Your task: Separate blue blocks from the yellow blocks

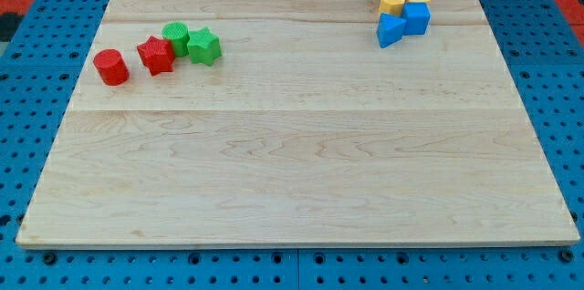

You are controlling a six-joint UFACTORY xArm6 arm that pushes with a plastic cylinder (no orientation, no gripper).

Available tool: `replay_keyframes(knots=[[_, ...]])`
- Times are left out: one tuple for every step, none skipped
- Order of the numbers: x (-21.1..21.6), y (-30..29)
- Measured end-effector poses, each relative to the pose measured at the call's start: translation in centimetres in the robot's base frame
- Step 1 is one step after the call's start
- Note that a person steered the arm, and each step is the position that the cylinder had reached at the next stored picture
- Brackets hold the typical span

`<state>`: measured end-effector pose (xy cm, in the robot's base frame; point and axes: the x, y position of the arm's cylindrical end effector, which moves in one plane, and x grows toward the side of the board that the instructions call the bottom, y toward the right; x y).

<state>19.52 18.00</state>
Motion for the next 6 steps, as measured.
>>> replay_keyframes(knots=[[1.9, 4.7], [6.2, 2.5], [8.3, -8.8], [9.2, -10.9], [9.7, -7.6], [10.2, -6.5]])
